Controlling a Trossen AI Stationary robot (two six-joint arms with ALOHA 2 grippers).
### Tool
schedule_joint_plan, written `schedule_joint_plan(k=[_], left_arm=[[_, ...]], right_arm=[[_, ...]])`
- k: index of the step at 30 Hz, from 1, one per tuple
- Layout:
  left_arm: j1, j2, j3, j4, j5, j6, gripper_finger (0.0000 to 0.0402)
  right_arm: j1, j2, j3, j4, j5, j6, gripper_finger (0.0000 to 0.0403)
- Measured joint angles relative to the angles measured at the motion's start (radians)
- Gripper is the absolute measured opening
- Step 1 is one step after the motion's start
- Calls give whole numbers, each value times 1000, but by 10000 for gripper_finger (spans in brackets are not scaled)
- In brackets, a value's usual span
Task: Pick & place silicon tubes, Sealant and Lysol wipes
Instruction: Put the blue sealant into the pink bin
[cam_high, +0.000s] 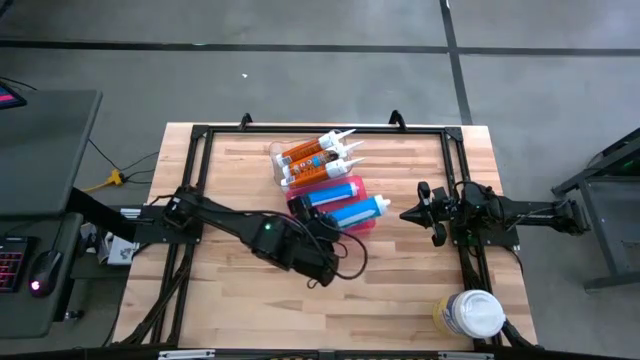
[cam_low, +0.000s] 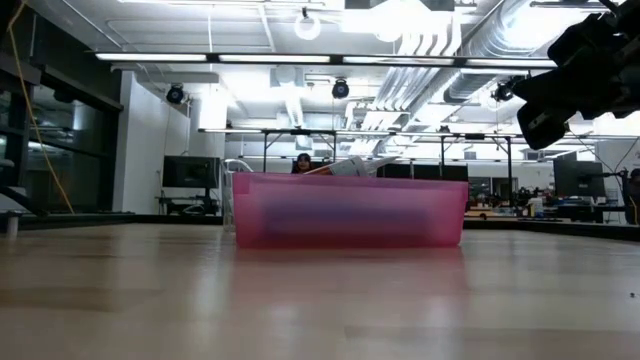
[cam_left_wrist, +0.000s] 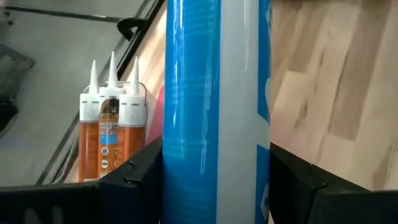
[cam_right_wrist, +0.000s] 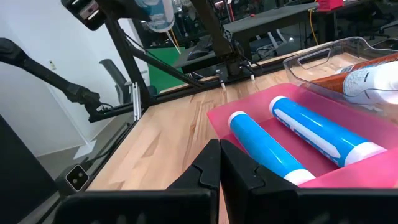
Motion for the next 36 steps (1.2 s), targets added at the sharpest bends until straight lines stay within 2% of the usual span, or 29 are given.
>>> schedule_joint_plan(k=[6,9,13,16,18,21,24,26,29,31,36], left_arm=[[0,-45,2,-66,-48,-28,195],[0,-102,-52,-83,-55,-27,195],[0,-232,-237,9,-65,-31,194],[0,-350,-429,185,-66,-29,194],[0,-425,-563,270,-37,-22,194],[0,-519,-750,486,8,18,194],[0,-581,-893,675,61,77,194],[2,-618,-964,729,83,89,194],[30,-648,-1023,810,123,84,194],[69,-660,-1037,770,152,73,194],[183,-657,-1035,804,295,133,194]], right_arm=[[0,0,0,0,0,0,1],[0,0,0,-1,0,0,1],[0,0,0,-1,0,0,1],[0,0,0,-1,0,0,1],[0,-2,0,-3,0,0,3],[0,0,0,-3,0,0,6],[0,1,0,-3,0,0,6],[0,3,0,-2,0,0,4],[0,10,0,1,0,0,2],[0,11,0,-2,0,0,1],[0,19,0,-1,0,0,7]])
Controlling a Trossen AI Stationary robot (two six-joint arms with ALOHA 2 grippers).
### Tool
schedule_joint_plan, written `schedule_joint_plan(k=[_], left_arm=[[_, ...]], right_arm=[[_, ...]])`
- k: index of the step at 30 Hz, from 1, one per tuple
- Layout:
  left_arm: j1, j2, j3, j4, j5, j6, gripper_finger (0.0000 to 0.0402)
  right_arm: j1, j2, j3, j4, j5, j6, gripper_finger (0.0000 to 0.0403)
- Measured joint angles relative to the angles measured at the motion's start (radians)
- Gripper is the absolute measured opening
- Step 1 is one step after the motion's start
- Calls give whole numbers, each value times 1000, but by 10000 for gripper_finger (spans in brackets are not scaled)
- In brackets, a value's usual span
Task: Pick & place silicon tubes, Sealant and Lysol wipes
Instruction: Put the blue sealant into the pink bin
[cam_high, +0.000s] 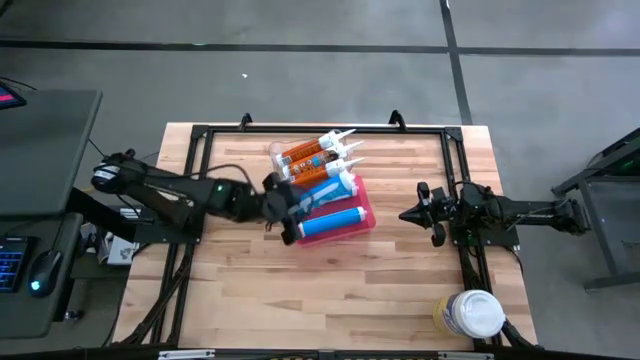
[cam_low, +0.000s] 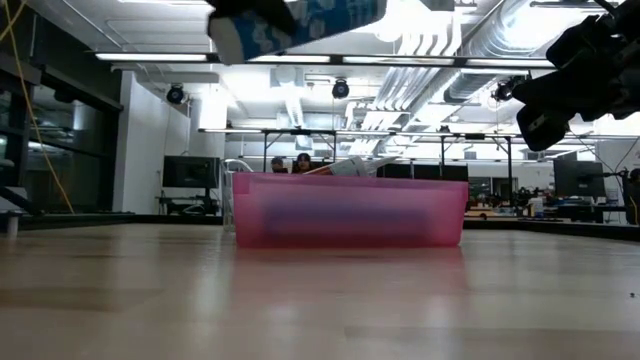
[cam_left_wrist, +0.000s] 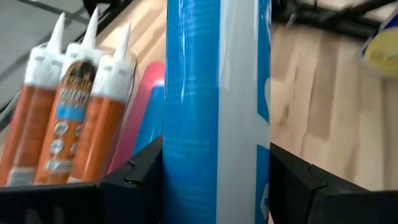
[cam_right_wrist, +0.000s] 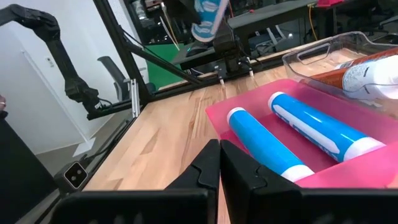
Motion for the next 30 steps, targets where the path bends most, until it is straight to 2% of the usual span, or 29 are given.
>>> schedule_joint_plan(k=[7,14,22,30], left_arm=[[158,49,1,10,168,9,194],[258,150,47,3,293,26,194],[296,260,110,-78,388,35,194],[308,331,135,-149,445,125,194]], right_arm=[[0,0,0,0,0,0,11],[0,1,0,4,0,0,12],[0,6,0,3,0,0,12],[0,6,0,2,0,0,12]])
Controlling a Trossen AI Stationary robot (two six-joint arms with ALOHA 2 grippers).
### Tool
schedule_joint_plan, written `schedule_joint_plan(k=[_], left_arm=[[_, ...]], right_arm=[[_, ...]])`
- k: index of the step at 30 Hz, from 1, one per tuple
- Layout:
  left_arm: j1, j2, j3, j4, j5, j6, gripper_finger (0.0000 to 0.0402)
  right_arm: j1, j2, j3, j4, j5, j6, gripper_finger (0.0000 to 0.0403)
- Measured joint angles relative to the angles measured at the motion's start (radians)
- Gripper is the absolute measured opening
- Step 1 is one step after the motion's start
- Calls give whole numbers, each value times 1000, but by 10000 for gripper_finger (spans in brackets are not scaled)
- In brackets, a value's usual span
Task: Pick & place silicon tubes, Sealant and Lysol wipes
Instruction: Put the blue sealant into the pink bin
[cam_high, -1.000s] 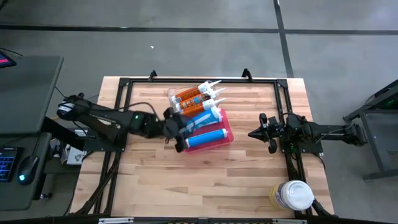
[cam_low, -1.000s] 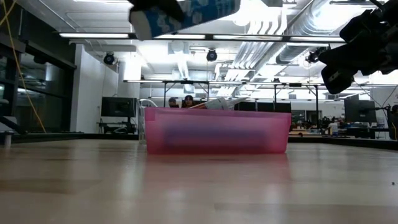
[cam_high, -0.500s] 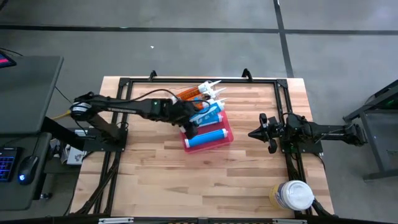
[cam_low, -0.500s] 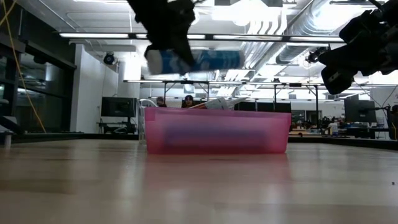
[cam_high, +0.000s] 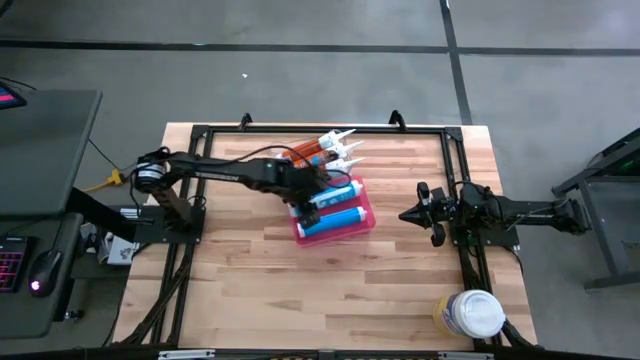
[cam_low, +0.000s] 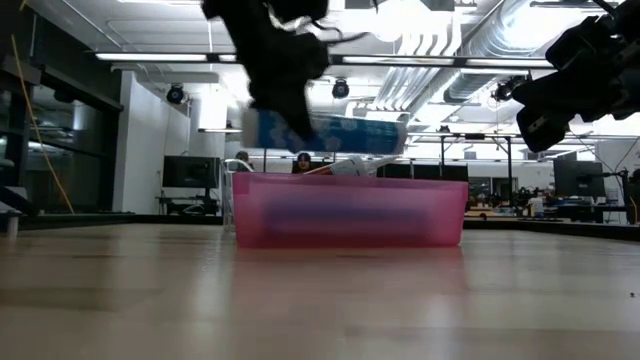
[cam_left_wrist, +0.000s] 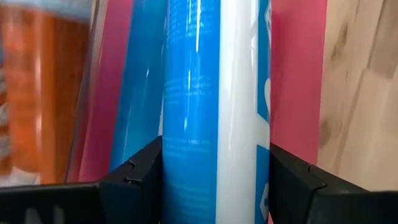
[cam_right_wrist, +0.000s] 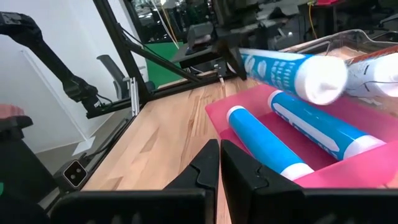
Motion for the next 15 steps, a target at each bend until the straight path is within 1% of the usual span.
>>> schedule_joint_plan(k=[2,5,7,9,12,15], left_arm=[[1,25,5,40,8,6,194],[2,38,0,-13,8,5,194],[2,51,4,45,10,5,194],[2,47,4,4,14,4,194],[1,55,3,41,25,3,194],[2,53,3,23,25,3,194]], right_arm=[[0,2,0,1,0,0,12],[0,2,0,0,0,0,12],[0,2,0,0,0,0,12],[0,1,0,-2,0,0,12],[0,4,0,3,0,0,12],[0,5,0,0,0,0,12]])
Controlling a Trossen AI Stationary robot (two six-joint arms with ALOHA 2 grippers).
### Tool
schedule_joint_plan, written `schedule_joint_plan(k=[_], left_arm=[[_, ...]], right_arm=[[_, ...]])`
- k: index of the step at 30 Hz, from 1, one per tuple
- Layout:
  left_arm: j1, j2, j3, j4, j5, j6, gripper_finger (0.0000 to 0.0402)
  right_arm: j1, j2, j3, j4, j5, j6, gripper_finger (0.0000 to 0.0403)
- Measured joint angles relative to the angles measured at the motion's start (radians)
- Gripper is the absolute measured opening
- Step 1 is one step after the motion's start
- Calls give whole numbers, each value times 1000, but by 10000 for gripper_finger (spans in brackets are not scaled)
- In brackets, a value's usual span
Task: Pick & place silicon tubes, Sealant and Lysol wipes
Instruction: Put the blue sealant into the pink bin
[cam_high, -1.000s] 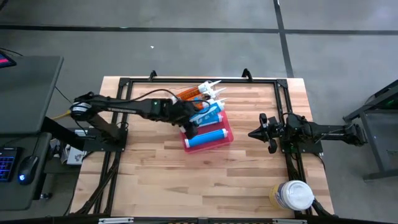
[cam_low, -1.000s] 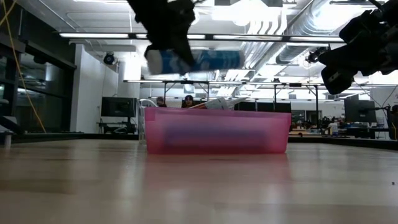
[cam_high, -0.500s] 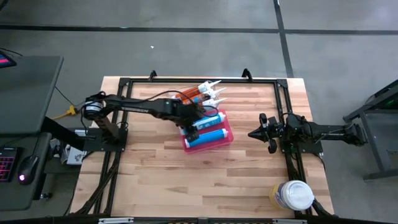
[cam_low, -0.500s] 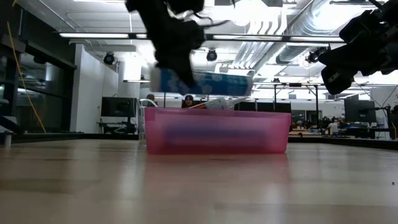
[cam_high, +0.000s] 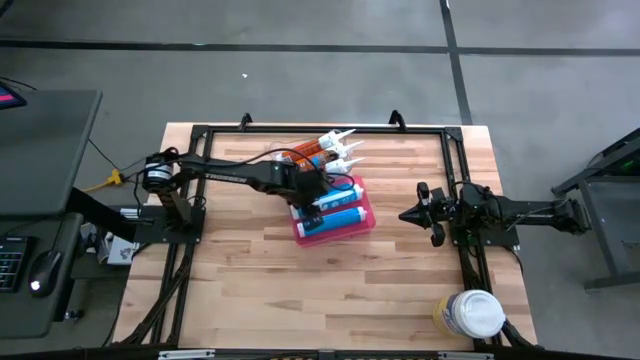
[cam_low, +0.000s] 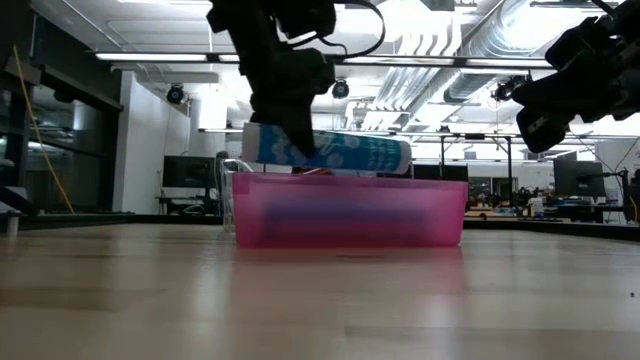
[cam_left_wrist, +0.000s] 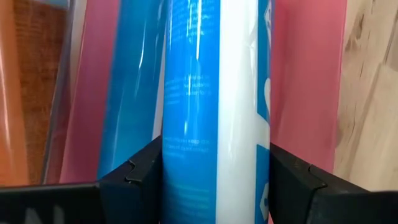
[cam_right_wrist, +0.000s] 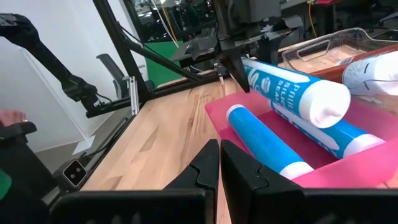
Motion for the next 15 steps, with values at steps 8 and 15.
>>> schedule_joint_plan(k=[8,15], left_arm=[[0,49,1,34,-3,3,194],[0,92,1,44,-3,4,194]], right_arm=[[0,2,0,2,0,0,12],[0,3,0,0,0,0,12]])
